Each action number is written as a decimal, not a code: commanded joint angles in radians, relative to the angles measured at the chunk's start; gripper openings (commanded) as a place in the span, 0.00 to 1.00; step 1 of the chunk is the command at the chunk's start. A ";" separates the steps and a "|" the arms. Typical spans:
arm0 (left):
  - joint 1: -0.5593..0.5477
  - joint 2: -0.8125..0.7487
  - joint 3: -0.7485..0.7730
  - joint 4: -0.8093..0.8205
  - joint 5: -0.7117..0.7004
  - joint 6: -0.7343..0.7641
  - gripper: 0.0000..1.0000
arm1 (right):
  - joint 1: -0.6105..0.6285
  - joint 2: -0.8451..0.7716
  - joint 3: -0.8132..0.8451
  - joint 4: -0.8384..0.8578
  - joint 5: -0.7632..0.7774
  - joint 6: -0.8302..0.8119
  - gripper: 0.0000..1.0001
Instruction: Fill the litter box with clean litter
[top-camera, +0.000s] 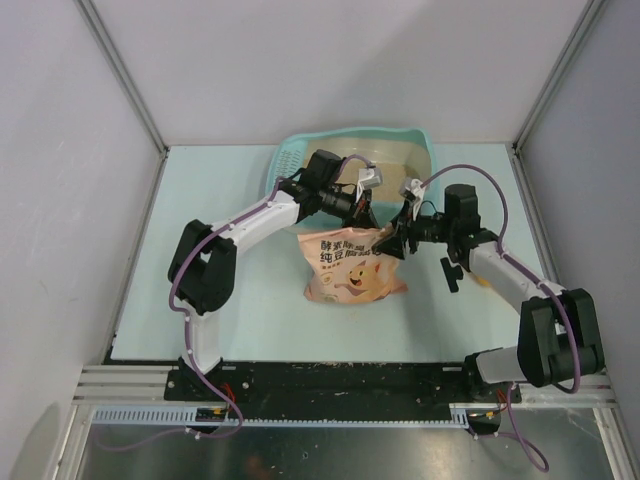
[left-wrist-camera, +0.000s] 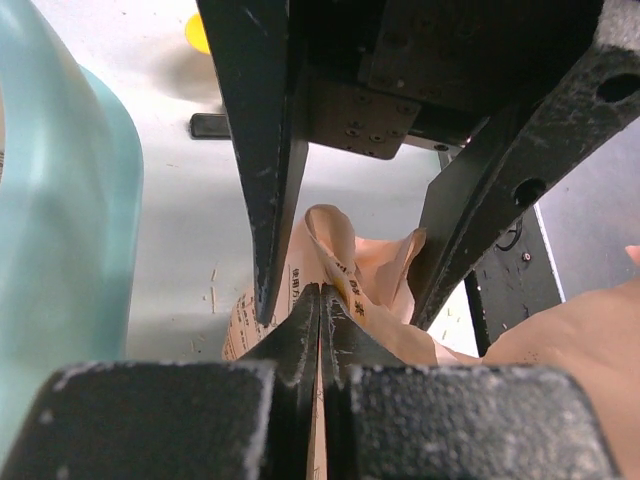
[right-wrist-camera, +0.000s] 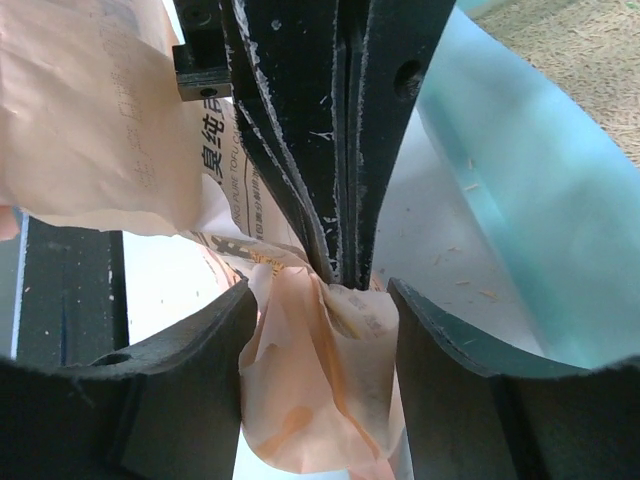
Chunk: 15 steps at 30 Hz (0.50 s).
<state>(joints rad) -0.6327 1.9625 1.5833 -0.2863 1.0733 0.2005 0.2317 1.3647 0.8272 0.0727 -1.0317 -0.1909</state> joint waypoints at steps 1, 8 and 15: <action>-0.005 -0.053 0.001 0.016 0.065 -0.044 0.00 | 0.008 0.017 0.027 0.058 -0.053 0.014 0.57; -0.002 -0.048 0.004 0.019 0.030 -0.056 0.00 | 0.015 0.034 0.029 0.141 -0.083 0.100 0.43; 0.079 -0.094 0.035 0.016 -0.177 -0.127 0.06 | 0.012 0.030 0.029 0.099 -0.081 0.104 0.17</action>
<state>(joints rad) -0.6228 1.9579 1.5833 -0.2985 1.0649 0.1547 0.2356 1.4048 0.8272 0.1402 -1.0649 -0.0975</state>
